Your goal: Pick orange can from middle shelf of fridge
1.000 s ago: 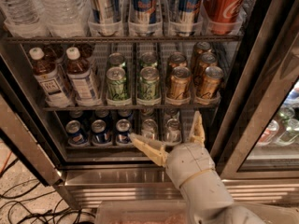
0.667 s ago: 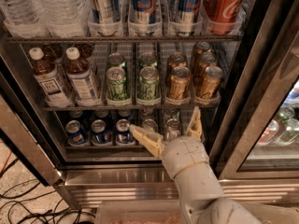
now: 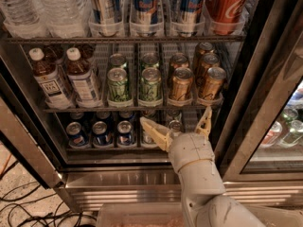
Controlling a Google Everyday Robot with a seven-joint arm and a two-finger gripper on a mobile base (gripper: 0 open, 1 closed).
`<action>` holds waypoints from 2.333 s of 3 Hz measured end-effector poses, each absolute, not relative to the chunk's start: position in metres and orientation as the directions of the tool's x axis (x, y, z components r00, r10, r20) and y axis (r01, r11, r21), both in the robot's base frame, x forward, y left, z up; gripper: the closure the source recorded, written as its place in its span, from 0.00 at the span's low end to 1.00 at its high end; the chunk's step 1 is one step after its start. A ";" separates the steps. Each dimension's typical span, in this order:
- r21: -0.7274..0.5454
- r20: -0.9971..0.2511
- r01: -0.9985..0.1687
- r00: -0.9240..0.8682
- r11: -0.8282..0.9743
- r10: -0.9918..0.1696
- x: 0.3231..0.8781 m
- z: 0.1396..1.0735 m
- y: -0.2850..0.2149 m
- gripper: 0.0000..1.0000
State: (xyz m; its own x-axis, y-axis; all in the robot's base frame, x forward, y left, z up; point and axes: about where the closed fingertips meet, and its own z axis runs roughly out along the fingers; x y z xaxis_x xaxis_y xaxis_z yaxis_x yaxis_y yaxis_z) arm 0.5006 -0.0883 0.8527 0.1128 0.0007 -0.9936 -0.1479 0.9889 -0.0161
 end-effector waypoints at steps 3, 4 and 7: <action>0.005 -0.992 0.016 0.123 1.000 0.003 0.505 0.844 -0.148 0.00; 0.056 -0.994 -0.034 0.095 0.998 0.059 0.507 0.834 -0.145 0.00; 0.053 -0.986 -0.020 0.159 0.998 0.055 0.528 0.841 -0.151 0.01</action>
Offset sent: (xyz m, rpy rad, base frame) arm 0.0058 -0.0744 -0.0069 0.0016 -0.0321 -0.2557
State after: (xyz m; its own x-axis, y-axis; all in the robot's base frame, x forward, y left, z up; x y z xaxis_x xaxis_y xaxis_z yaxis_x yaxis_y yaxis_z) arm 0.5285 -0.1507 0.8415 0.1593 0.0551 -0.9857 -0.0198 0.9984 0.0526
